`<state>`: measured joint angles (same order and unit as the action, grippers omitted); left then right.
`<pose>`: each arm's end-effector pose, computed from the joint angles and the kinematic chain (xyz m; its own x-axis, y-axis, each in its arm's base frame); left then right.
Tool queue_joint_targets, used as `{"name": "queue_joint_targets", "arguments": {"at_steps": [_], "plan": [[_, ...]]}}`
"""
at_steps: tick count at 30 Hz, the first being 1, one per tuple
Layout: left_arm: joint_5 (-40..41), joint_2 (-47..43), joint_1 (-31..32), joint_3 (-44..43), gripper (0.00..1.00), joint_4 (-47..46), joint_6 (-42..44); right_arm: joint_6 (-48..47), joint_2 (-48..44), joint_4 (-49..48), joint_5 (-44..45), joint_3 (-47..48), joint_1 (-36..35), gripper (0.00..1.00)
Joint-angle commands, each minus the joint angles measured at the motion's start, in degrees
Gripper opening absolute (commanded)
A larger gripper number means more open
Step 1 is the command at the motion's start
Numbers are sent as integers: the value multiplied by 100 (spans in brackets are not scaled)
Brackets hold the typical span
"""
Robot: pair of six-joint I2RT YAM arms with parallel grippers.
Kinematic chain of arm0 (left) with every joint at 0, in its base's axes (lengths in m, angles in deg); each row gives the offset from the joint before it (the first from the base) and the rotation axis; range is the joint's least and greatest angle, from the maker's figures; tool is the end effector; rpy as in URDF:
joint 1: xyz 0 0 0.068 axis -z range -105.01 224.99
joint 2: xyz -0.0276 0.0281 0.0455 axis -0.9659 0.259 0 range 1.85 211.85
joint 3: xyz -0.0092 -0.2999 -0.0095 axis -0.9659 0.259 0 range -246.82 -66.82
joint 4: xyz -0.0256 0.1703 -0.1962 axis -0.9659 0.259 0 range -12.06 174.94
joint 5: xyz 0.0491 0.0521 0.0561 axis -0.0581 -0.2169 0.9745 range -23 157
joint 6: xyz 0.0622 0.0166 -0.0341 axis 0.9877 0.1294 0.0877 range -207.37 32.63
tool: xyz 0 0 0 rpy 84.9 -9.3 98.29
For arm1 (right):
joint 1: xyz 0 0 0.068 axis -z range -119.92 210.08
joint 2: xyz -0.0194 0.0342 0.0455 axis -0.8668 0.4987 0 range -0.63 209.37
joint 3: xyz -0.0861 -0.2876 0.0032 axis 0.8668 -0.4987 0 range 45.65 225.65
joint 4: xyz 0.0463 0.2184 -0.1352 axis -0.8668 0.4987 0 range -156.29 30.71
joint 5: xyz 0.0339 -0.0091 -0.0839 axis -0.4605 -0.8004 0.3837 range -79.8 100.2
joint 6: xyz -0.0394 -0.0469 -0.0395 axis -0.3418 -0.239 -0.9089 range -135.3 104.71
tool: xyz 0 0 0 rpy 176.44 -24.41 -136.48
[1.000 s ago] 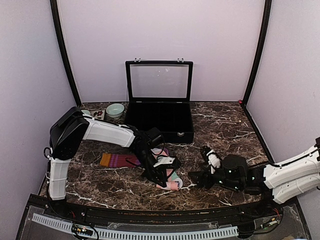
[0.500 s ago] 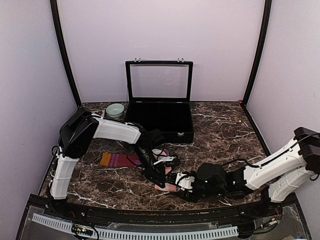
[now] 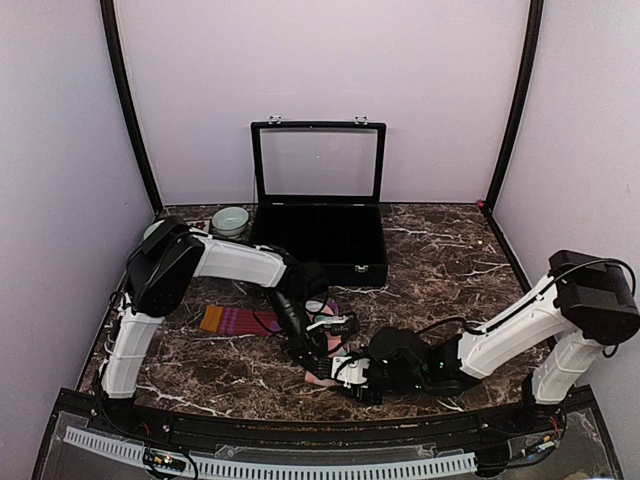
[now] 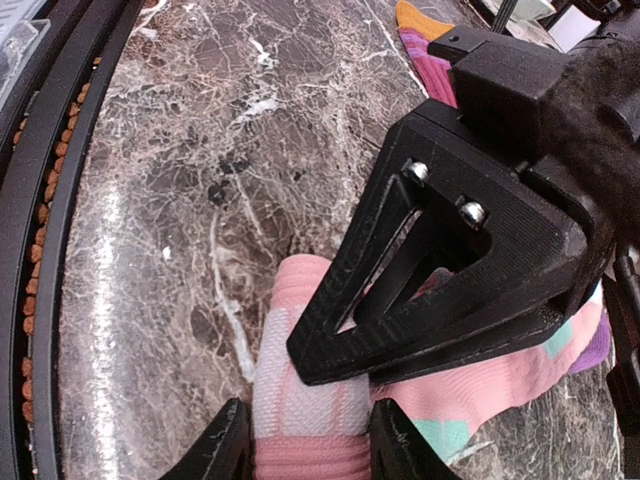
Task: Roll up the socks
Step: Roll the sock at the center of the board.
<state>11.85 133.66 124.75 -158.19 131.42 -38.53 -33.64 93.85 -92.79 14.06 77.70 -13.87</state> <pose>0.2414 -0.3622 0.1100 -0.1231 0.8114 -0.5714 0.7485 -0.3021 -0.5903 0.0918 0.3045 0.1370 0.1431 -0.6385 -0.7562 -0.9469 0.1340 -0.2923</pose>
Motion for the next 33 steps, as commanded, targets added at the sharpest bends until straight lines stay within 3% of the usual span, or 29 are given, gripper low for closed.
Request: {"name": "queue_joint_targets", "arguments": {"at_steps": [1, 4, 6, 9, 11, 17, 19, 25, 33], "plan": [[1770, 672, 34, 324, 21, 337, 23, 63, 313, -392, -172, 125, 148, 39], [1830, 674, 29, 330, 22, 339, 12, 121, 445, -478, -162, 128, 169, 32], [1920, 672, 28, 338, 24, 270, -24, 194, 503, -496, -153, 133, 179, 22], [2173, 590, 25, 401, 35, 42, -220, 396, 569, -441, -183, 144, 193, 5], [2317, 437, 17, 526, 42, -152, -333, 607, 616, -459, -176, 94, 198, 0], [2636, -171, -54, 946, 59, -533, -596, 1430, 744, -206, -538, 104, 393, 0], [2661, -435, -134, 1160, 74, -821, -774, 1815, 789, 119, -771, 231, 561, 0], [2891, -1354, -412, 2027, 77, -1795, -1216, 2610, 1171, 1022, -1451, 722, 981, 0], [3449, -2215, -499, 2502, 79, -1795, -992, 3479, 1351, 1133, -2108, 671, 1388, 0]]}}
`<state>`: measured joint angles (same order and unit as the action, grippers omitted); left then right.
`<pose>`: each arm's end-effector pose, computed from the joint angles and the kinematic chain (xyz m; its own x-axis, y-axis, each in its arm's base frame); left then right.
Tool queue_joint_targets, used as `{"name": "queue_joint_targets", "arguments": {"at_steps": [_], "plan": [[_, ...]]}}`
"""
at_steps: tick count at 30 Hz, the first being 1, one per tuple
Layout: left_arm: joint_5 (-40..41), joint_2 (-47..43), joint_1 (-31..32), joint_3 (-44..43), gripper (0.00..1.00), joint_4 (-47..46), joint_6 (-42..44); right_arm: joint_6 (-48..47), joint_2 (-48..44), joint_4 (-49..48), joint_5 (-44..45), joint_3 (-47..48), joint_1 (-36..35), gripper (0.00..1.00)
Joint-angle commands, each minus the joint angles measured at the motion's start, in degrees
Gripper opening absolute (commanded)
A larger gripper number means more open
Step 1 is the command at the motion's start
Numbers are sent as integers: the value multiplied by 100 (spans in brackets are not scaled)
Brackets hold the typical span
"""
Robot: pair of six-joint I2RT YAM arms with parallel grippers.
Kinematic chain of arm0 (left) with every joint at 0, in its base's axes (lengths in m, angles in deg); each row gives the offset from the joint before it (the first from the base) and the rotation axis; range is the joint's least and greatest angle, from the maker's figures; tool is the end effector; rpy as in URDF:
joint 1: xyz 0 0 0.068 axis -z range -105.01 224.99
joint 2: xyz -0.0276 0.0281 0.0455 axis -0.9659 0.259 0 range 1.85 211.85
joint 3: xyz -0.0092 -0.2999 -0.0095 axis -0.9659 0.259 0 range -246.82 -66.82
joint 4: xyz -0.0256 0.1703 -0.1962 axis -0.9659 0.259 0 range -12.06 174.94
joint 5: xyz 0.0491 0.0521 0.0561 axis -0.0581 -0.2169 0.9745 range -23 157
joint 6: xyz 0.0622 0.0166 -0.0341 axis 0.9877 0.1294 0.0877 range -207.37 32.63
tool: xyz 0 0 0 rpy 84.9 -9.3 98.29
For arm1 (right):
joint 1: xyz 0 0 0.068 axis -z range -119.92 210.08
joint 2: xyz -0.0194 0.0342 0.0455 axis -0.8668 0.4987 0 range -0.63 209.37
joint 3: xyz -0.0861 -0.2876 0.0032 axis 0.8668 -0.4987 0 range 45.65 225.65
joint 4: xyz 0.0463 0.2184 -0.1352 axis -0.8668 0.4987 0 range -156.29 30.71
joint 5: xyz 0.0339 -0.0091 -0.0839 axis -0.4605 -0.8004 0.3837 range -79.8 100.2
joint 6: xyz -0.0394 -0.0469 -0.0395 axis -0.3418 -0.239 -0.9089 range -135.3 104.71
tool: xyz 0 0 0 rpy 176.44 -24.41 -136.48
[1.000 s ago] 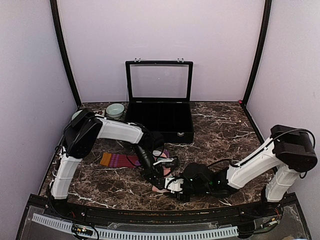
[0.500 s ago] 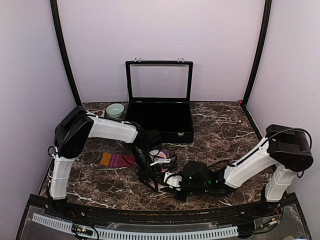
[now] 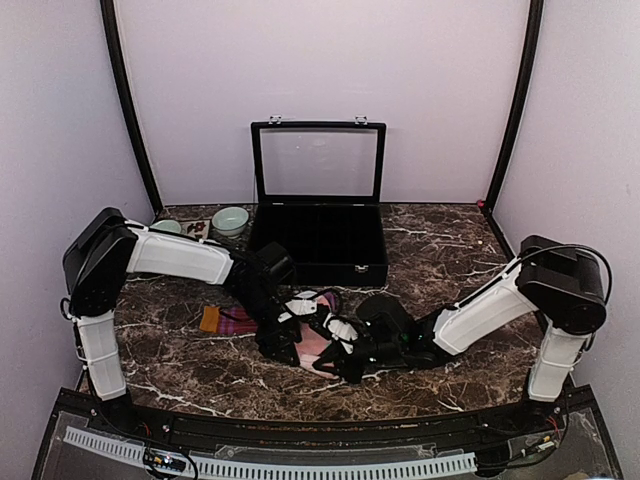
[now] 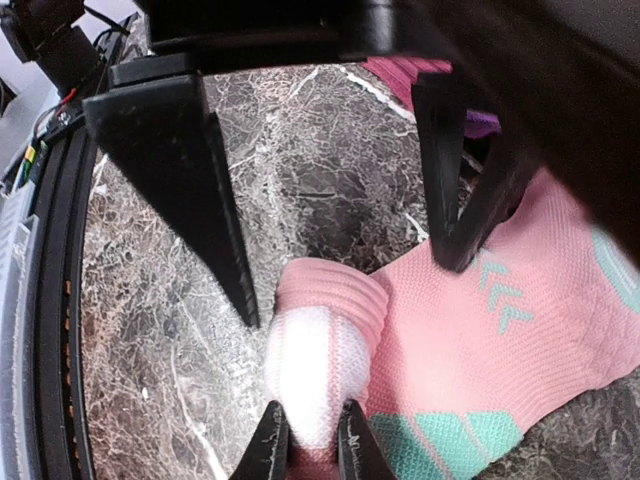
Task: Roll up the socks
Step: Roll the sock at the center of the board.
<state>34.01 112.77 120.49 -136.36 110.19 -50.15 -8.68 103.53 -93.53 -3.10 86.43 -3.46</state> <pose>0.2447 -0.2961 0.1501 -0.1087 0.8343 -0.5404 0.9688 -0.0328 -0.2455 0.1488 0.3304 0.1268 -0.3709 -0.4936 -0.7866 -0.9174 0.3262 0.2278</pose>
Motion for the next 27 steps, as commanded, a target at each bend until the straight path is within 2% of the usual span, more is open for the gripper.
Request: {"name": "queue_joint_targets", "arguments": {"at_steps": [1, 6, 7, 8, 16, 20, 27], "plan": [[1229, -181, -83, 325, 80, 296, 135, 1063, 441, 1298, -471, -167, 398, 0], [1206, -500, -85, 602, 82, -78, 13, 1195, 538, 1696, -642, -61, 505, 0], [1179, -567, -85, 679, 96, -99, 42, 1198, 536, 1753, -648, -62, 516, 0], [1165, -644, -80, 760, 98, -143, 70, 1200, 536, 1805, -655, -74, 531, 0], [796, -1290, 101, 1392, 99, -324, 334, 1436, 756, 2029, -841, -38, 715, 0], [768, -1460, 240, 1409, 95, -435, 247, 1517, 888, 2139, -896, 60, 764, 0], [773, -2201, 205, 2006, 93, -1212, 65, 1575, 980, 2184, -894, 33, 824, 0]]}}
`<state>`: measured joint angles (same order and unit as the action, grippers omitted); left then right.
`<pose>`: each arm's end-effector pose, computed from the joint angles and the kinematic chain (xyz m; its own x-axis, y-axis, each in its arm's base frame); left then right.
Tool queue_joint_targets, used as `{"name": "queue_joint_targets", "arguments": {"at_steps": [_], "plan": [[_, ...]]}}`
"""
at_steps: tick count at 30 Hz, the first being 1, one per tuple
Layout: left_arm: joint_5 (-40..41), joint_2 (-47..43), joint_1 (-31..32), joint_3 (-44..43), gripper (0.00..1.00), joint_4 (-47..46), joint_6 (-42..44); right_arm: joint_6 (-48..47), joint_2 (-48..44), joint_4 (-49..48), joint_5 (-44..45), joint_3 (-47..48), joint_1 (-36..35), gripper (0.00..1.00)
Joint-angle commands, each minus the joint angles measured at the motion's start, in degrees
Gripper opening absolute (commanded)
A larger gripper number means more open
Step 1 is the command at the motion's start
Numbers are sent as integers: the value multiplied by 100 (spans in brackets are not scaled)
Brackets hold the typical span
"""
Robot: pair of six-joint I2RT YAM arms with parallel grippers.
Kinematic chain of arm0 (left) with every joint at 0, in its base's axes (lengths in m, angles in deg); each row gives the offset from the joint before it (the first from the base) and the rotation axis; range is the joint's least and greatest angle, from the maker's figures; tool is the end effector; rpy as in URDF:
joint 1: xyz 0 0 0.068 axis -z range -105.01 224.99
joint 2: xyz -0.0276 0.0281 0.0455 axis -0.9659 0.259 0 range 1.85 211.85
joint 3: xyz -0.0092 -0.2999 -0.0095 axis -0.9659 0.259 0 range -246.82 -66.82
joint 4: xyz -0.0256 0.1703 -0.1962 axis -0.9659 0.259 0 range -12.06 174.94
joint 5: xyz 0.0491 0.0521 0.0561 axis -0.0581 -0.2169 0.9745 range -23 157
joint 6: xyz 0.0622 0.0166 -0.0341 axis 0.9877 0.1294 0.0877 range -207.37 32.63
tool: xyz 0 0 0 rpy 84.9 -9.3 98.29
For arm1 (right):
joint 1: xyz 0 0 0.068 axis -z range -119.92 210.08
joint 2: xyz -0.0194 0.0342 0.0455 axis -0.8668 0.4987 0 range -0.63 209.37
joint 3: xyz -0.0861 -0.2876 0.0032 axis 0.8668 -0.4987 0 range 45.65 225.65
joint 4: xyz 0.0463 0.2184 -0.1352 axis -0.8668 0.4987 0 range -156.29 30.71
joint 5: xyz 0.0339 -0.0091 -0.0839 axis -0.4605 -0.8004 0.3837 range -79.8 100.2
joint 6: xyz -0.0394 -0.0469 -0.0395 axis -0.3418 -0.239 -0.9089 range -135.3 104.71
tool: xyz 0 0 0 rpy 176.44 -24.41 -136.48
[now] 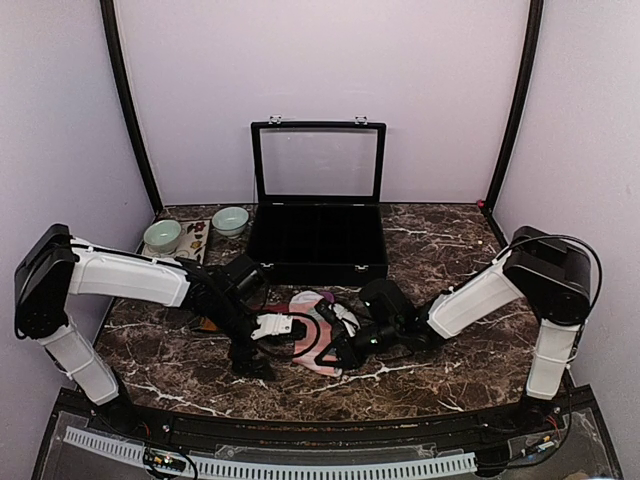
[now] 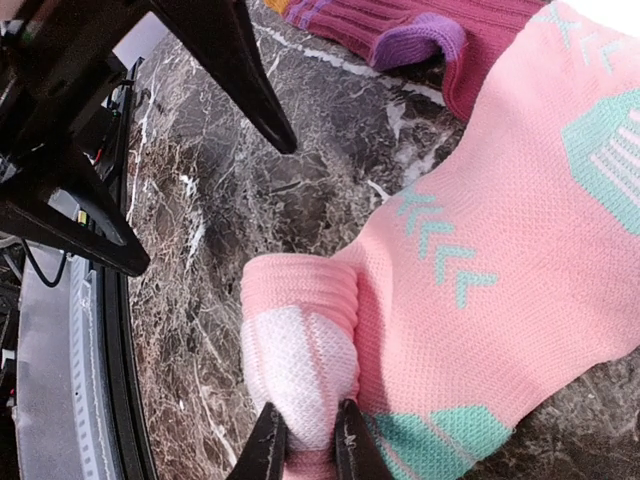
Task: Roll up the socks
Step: Roll the sock at the center of the board.
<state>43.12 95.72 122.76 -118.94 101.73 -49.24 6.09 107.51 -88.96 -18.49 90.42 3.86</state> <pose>0.1941 -0.2502 0.1692 0.0063 0.8330 -0.5533 0.9990 -0.0302 -0.0342 0.1819 0.3242 0.1167 -0.6772 -0.4372 -0.5919 -0.7352 0.3700 0.5680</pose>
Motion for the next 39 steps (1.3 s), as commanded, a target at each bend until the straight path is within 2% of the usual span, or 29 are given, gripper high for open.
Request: {"name": "queue_joint_targets", "arguments": {"at_steps": [1, 8, 11, 13, 17, 20, 23, 31, 35, 39], "plan": [[-121, -513, -30, 272, 93, -377, -73, 119, 612, 1695, 645, -388, 105, 0], [-139, -518, -210, 302, 95, -585, -358, 313, 859, 1637, 407, -400, 217, 0], [-315, -522, -559, 171, 96, -508, -743, 421, 919, 1588, 237, -413, 330, 0], [-541, -683, -951, 383, 96, -552, -902, 462, 920, 1438, 159, -507, 381, 0], [-306, -1277, -1202, 1178, 97, -795, -569, 382, 1069, 1485, 82, -487, 451, 0], [-400, -1438, -1173, 1117, 97, -606, -351, 345, 1208, 1690, 81, -329, 471, 0], [-249, -1245, -915, 721, 94, -368, -35, 461, 1299, 1910, 180, -225, 517, 0], [369, -87, 518, -525, 87, -57, 439, 1049, 1693, 2327, 157, -179, 602, 0], [705, 301, 964, -544, 81, -395, 587, 1119, 1799, 2515, -51, -127, 707, 0], [958, 467, 1140, -408, 77, -918, 645, 1080, 1900, 2678, -289, 27, 740, 0]]}}
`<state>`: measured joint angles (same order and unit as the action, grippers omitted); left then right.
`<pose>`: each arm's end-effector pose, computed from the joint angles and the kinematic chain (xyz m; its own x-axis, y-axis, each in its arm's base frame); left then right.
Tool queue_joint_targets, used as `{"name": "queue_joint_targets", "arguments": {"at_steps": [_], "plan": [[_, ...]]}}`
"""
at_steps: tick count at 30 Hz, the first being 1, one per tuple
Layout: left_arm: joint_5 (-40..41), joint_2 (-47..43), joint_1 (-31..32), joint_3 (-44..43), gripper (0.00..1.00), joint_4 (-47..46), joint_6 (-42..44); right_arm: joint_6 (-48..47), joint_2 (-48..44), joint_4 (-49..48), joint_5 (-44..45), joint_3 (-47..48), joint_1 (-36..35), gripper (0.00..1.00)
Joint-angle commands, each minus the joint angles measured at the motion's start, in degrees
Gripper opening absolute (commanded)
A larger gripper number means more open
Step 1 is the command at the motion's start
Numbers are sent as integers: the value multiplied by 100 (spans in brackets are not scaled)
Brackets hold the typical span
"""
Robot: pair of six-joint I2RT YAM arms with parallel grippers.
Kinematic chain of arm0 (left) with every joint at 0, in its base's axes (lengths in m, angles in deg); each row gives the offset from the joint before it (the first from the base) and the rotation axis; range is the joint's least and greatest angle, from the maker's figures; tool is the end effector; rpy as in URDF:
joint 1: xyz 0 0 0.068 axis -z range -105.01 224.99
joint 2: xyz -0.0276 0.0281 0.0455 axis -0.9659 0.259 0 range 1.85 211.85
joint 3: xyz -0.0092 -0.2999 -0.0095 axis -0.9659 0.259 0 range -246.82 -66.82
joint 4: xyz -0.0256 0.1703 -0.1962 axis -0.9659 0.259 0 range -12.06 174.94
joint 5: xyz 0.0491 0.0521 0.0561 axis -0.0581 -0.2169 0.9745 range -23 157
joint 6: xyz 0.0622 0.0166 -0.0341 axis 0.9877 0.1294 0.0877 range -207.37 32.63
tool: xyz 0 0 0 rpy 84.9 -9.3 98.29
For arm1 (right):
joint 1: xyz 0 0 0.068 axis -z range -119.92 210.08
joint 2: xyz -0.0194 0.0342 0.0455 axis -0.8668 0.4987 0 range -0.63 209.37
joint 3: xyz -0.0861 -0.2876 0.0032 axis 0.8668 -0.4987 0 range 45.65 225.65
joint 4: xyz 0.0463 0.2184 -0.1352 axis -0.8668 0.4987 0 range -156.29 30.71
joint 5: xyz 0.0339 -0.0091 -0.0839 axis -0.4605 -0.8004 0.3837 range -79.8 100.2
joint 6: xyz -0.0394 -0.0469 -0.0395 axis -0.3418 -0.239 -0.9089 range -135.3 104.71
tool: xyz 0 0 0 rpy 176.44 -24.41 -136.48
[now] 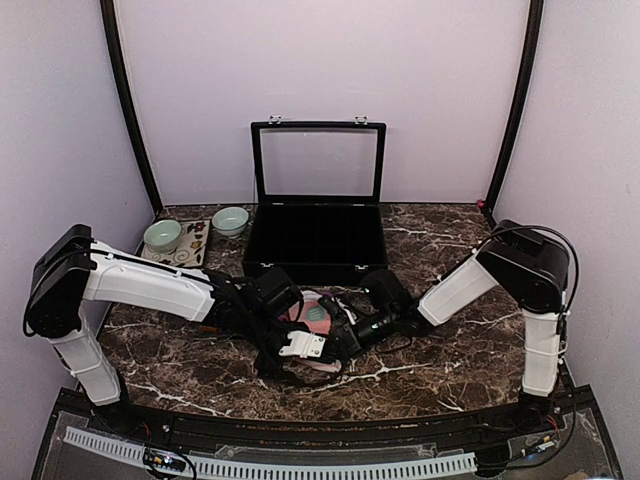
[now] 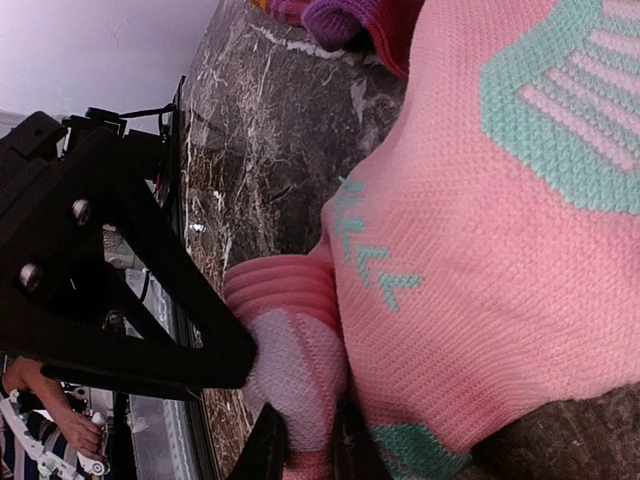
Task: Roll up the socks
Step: Roll the sock at the center of the board.
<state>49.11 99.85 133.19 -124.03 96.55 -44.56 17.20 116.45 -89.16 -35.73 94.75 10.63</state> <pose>0.1697 -0.3090 0.1752 0.2728 0.7871 -0.5532 0.9621 -0.2266 0.1520 0.2155 0.3188 0.0873 -0.8494 -0.4182 -0.3219 -0.4764 0.3455 0.8085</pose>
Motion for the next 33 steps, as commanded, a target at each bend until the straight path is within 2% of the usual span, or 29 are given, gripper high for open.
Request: {"name": "queue_joint_targets", "arguments": {"at_steps": [1, 8, 10, 12, 14, 16, 18, 22, 24, 25, 28, 29, 30, 33], "plan": [[425, 84, 110, 133, 75, -529, 201, -44, 1010, 2729, 1425, -385, 64, 0], [626, 355, 131, 173, 69, -860, 261, -85, 1014, 2830, 1404, -352, 105, 0], [629, 413, 131, 201, 65, -872, 279, -85, 963, 2805, 1396, -380, 131, 0], [633, 447, 130, 268, 57, -903, 318, -84, 891, 2753, 1386, -385, 154, 0], [676, 461, 131, 402, 43, -992, 377, -81, 765, 2654, 1399, -400, 156, 1], [674, 500, 130, 458, 28, -965, 401, -60, 621, 2542, 1458, -389, 160, 8], [667, 570, 122, 458, 19, -883, 363, -48, 374, 2298, 1522, -431, 162, 15], [511, 669, 77, 453, 15, -707, 267, -120, -262, 1970, 1997, -551, 161, 38], [371, 712, 18, 382, 13, -565, 213, -203, -614, 1834, 2245, -641, 157, 41], [281, 746, -28, 327, 8, -487, 161, -243, -786, 1832, 2433, -667, 155, 42], [-215, 931, -248, 92, 6, -117, -55, -336, -1160, 1956, 2926, -724, 166, 43], [-368, 995, -334, 24, 6, -6, -113, -332, -1279, 1961, 3107, -772, 165, 53], [-523, 1052, -409, -39, 6, 97, -145, -320, -1411, 1963, 3319, -830, 171, 56], [-836, 1218, -582, -209, 5, 318, -229, -305, -1843, 1892, 3765, -1048, 166, 57]]}}
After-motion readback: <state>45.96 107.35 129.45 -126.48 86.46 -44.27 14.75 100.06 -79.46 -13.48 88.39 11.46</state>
